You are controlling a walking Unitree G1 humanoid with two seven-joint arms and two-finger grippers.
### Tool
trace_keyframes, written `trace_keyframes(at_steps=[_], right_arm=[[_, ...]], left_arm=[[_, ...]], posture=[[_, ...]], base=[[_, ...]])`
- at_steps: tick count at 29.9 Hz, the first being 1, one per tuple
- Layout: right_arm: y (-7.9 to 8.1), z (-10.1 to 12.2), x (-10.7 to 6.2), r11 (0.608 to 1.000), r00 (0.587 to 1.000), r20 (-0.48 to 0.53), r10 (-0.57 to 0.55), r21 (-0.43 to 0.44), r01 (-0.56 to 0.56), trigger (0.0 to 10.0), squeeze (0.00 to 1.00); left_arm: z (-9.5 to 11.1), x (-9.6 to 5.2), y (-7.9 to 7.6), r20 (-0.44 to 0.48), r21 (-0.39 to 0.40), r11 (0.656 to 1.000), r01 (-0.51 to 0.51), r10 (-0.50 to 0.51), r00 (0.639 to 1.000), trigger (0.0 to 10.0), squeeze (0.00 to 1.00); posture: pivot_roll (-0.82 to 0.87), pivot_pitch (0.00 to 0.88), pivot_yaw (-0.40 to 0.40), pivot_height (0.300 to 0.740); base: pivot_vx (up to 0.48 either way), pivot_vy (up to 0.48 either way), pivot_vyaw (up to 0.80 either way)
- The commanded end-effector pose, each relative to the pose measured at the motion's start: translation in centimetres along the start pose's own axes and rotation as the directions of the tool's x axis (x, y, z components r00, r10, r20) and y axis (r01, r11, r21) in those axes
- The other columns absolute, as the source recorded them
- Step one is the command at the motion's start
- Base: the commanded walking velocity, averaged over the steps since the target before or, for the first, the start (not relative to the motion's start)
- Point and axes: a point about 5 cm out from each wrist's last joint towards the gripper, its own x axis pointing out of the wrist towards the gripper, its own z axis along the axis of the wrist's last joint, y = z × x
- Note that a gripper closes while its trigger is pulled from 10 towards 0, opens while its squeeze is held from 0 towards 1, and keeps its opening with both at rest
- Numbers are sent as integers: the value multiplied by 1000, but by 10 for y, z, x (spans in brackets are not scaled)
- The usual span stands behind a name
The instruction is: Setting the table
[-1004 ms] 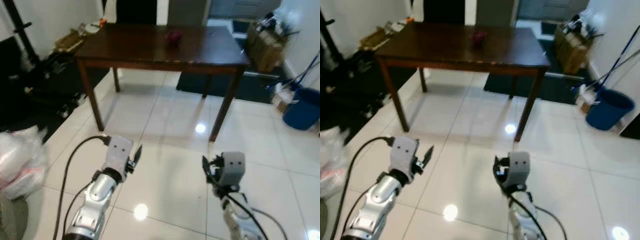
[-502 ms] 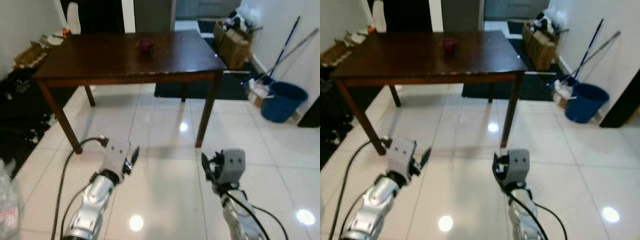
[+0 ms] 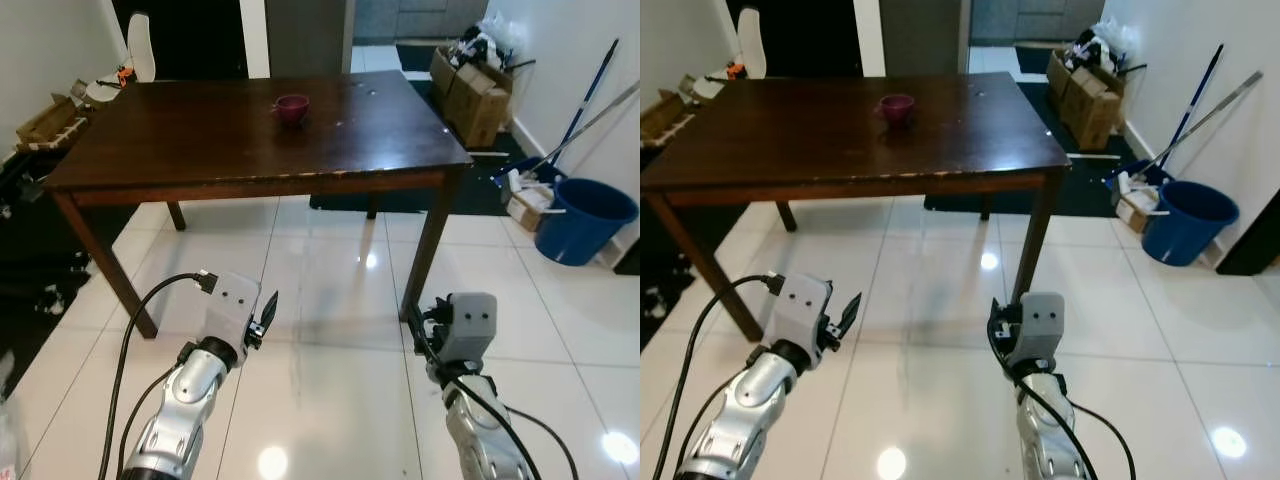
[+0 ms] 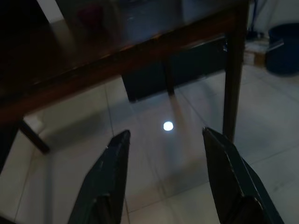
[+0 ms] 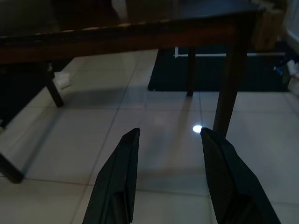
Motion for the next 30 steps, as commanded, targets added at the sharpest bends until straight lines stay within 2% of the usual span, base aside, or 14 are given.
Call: trace_keyframes(at_steps=[1,30], right_arm=[[2,-1,0,1000,1000,-8,0,9,1,10000,0],[4,0,1,1000,1000,-7,13,1,-13,10000,0]], left_arm=[[-5,-4,5,-24,14,1000,-7,7,1000,10000,0],[-1,-2,0,-5,1,1000,-5,5,1000,10000,0]], posture=[[-72,0,105,740],[-81,0,92,740]], base=[[480,0,0],[478,0,0]])
